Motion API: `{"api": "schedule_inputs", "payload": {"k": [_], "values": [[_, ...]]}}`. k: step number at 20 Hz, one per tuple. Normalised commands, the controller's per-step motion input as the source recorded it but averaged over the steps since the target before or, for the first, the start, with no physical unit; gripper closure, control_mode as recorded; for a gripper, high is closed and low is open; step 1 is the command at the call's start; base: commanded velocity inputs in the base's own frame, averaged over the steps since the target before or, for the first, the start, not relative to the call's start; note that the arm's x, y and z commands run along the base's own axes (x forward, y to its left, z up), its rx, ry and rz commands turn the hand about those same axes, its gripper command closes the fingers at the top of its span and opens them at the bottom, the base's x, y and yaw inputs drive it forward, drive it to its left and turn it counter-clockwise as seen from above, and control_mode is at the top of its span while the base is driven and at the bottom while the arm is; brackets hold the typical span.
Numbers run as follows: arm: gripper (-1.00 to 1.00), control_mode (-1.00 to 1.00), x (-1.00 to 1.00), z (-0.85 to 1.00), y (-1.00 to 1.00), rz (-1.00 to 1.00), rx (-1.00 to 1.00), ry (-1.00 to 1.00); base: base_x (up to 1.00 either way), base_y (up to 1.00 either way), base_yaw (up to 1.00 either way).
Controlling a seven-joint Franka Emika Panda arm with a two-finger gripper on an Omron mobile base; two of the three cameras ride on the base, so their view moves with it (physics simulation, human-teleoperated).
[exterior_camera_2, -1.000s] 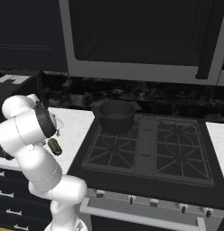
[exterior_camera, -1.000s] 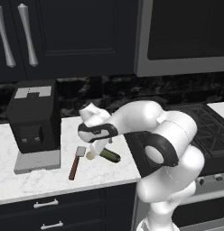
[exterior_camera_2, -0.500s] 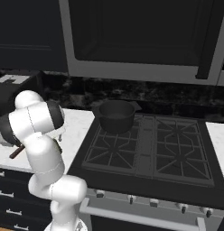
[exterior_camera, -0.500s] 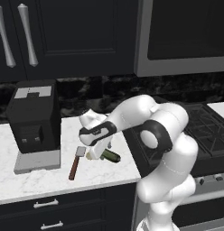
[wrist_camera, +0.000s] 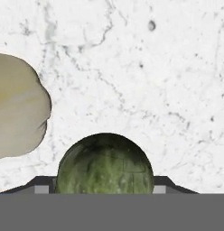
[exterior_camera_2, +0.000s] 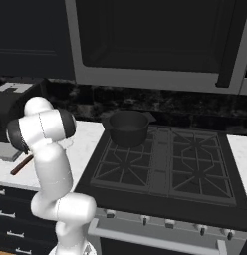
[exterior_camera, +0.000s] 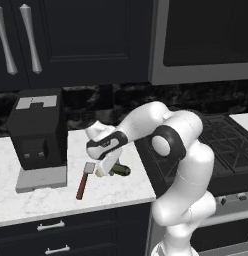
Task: Put the garlic and cucumber in the pot. Retrieve the spatula and lightly stir the vegetables in the pot.
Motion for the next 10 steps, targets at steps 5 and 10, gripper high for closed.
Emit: {"api": "schedule_inputs", "payload": {"k": [5, 10], "values": [[1.0, -1.0, -0.68, 0.48, -0.29, 0.0, 0.0, -0.23, 0.0, 0.0, 0.0], [1.0, -1.0, -0.62, 0.63, -0.75, 0.06, 0.0, -0.4, 0.0, 0.0, 0.0]]}}
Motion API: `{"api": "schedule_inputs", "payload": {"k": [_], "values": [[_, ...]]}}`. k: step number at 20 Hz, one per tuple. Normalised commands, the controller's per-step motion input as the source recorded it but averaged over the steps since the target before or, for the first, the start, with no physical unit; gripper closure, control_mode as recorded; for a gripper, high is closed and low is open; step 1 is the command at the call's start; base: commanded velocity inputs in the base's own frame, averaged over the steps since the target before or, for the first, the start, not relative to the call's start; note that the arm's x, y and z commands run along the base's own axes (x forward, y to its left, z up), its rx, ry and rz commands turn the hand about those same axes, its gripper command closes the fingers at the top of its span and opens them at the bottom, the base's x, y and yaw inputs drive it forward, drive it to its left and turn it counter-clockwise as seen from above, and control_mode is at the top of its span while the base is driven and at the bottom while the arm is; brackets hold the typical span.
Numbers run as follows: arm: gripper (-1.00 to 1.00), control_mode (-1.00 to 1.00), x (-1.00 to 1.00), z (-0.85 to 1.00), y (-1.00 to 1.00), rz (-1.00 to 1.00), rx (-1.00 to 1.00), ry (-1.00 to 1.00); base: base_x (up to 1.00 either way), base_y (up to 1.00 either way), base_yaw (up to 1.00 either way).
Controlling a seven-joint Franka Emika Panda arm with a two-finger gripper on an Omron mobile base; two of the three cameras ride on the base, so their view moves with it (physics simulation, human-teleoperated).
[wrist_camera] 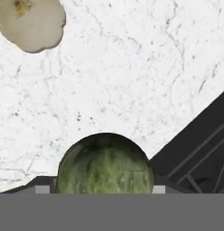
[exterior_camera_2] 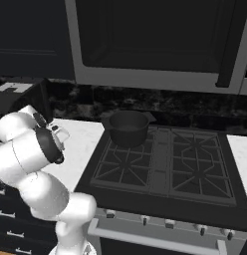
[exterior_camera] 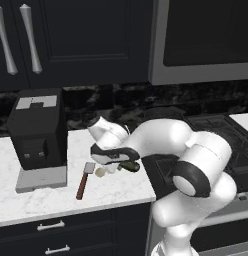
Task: Put the garlic and cucumber in the pot. Retrieve the spatula and lightly stir the vegetables in the pot.
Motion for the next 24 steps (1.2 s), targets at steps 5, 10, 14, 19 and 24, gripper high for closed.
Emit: {"api": "schedule_inputs", "payload": {"k": [5, 10, 14, 19, 24], "values": [[1.0, -1.0, -0.27, 0.65, -0.76, 0.25, 0.0, -0.52, 0.0, 0.0, 0.0], [1.0, -1.0, -0.2, 0.82, -0.65, 0.25, -0.05, -0.56, 0.0, 0.0, 0.0], [1.0, -1.0, 0.01, 0.65, -0.67, 0.23, -0.08, -0.45, 0.0, 0.0, 0.0], [1.0, -1.0, 0.15, 0.43, -0.45, 0.21, -0.09, -0.34, 0.0, 0.0, 0.0], [1.0, -1.0, 0.38, 0.2, -0.15, 0.07, -0.03, -0.08, 0.0, 0.0, 0.0]]}}
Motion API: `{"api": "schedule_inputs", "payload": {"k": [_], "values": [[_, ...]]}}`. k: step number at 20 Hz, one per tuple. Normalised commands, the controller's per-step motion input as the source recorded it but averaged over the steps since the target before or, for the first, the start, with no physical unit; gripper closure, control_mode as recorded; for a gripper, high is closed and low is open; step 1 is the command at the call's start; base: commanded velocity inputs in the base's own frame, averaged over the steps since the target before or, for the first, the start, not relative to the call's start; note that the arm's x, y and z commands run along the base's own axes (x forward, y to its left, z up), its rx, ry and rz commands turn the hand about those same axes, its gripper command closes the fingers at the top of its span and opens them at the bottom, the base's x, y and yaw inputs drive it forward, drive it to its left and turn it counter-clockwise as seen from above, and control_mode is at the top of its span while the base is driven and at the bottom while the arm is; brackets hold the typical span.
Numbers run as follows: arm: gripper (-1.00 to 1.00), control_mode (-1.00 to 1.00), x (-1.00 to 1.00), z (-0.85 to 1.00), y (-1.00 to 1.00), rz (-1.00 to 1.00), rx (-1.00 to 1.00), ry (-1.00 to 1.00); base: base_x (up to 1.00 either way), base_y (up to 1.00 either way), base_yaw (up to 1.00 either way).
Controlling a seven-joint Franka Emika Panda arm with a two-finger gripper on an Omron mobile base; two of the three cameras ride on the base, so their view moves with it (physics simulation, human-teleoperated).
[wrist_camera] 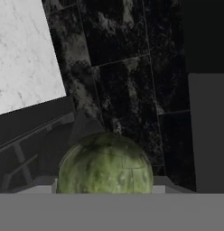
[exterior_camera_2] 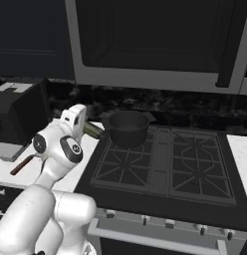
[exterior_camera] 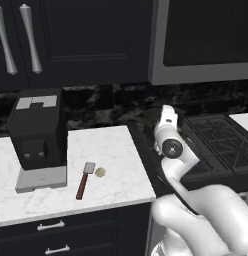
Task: Put the garlic and cucumber in the pot. Retrieve the spatula and lightly stir the vegetables in the pot.
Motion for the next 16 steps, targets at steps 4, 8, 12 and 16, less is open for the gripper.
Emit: {"api": "schedule_inputs", "payload": {"k": [4, 8, 12, 16], "values": [[1.0, -1.0, 0.52, -0.01, -0.1, 0.0, -0.08, 0.0, 0.0, 0.0, 0.0], [1.0, -1.0, 0.62, 0.0, -0.21, 0.0, -0.09, 0.0, 0.0, 0.0, 0.0], [1.0, -1.0, 0.45, -0.09, -0.22, 0.0, -0.07, 0.02, 0.0, 0.0, 0.0], [1.0, -1.0, 0.43, -0.17, -0.28, 0.0, -0.08, 0.02, 0.0, 0.0, 0.0]]}}
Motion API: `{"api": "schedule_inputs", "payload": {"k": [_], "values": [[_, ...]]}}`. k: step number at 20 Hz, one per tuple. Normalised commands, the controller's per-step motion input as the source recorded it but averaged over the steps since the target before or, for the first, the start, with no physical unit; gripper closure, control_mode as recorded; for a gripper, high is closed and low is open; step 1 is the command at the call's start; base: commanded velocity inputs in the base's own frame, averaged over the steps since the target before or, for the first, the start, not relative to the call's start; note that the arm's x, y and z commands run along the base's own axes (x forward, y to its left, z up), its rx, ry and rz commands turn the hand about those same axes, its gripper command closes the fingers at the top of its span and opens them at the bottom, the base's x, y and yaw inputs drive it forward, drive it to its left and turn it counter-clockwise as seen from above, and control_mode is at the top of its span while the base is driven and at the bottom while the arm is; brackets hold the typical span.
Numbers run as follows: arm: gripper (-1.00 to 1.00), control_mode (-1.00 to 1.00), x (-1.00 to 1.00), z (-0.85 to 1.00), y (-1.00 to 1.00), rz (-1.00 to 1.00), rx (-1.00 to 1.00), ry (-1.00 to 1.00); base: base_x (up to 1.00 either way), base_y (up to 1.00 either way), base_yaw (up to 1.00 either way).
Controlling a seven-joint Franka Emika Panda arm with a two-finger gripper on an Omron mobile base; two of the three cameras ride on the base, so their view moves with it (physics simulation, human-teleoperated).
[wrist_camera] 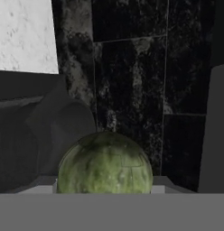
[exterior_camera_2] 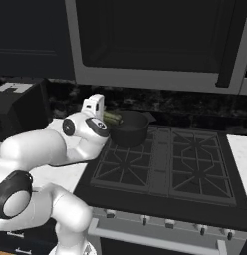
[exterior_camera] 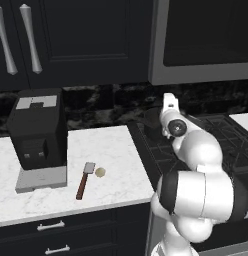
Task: Put the garlic and cucumber in the pot. Retrieve the spatula and lightly stir the vegetables in the pot.
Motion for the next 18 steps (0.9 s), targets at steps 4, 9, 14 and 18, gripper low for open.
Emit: {"api": "schedule_inputs", "payload": {"k": [4, 9, 14, 18], "values": [[1.0, -1.0, 0.54, -0.15, -0.18, 0.0, -0.07, 0.01, 0.0, 0.0, 0.0], [1.0, -1.0, 0.45, -0.16, -0.05, 0.0, 0.0, 0.03, 0.0, 0.0, 0.0], [1.0, -1.0, 0.4, -0.06, -0.03, 0.0, 0.06, 0.02, 0.0, 0.0, 0.0], [1.0, -1.0, 0.21, 0.0, -0.05, 0.0, 0.14, 0.0, 0.0, 0.0, 0.0]]}}
